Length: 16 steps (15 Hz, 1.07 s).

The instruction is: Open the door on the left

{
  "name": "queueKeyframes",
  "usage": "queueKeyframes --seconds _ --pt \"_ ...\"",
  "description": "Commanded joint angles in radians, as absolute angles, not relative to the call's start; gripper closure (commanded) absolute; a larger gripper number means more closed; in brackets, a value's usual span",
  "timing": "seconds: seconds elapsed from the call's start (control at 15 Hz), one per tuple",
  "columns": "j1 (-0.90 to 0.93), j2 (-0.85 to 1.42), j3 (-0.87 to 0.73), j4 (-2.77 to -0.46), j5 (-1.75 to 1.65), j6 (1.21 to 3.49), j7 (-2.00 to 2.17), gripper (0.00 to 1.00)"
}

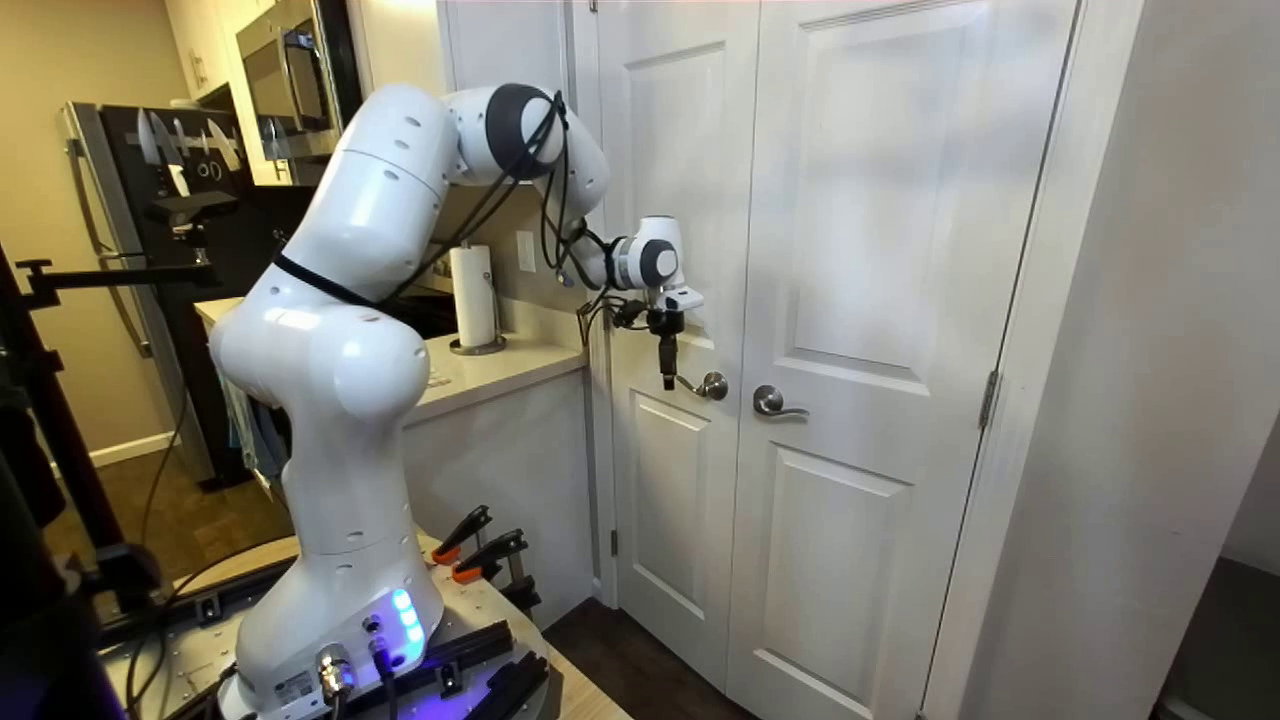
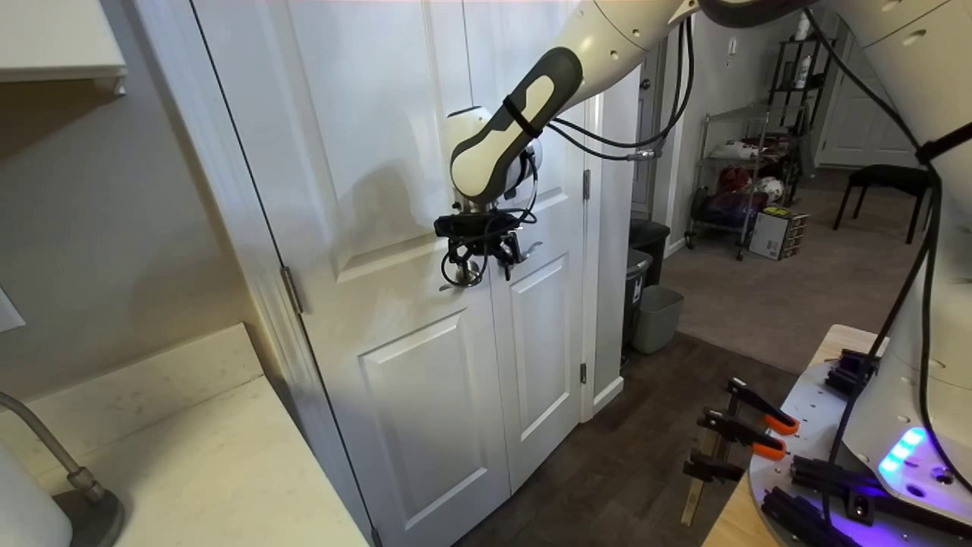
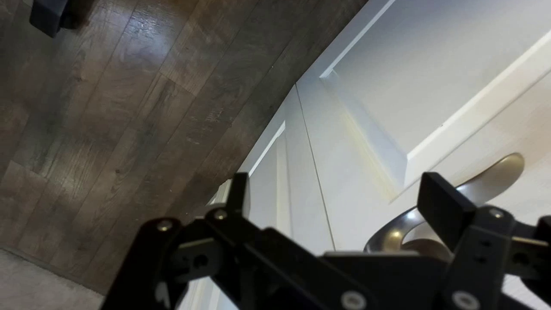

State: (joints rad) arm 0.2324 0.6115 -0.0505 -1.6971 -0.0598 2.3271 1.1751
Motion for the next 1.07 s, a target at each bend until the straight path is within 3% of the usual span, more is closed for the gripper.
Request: queueKeyframes --seconds 0.0,0.53,1.0 --pt "0.202 0.631 -0.05 -1.711 -0.023 2.374 1.179 0.0" --pt "0.216 0.816 -0.055 -1.495 0.033 2.387 1.207 0.0" --pt "0.244 0.824 -0.085 -1.413 0.007 2.275 1.294 0.0"
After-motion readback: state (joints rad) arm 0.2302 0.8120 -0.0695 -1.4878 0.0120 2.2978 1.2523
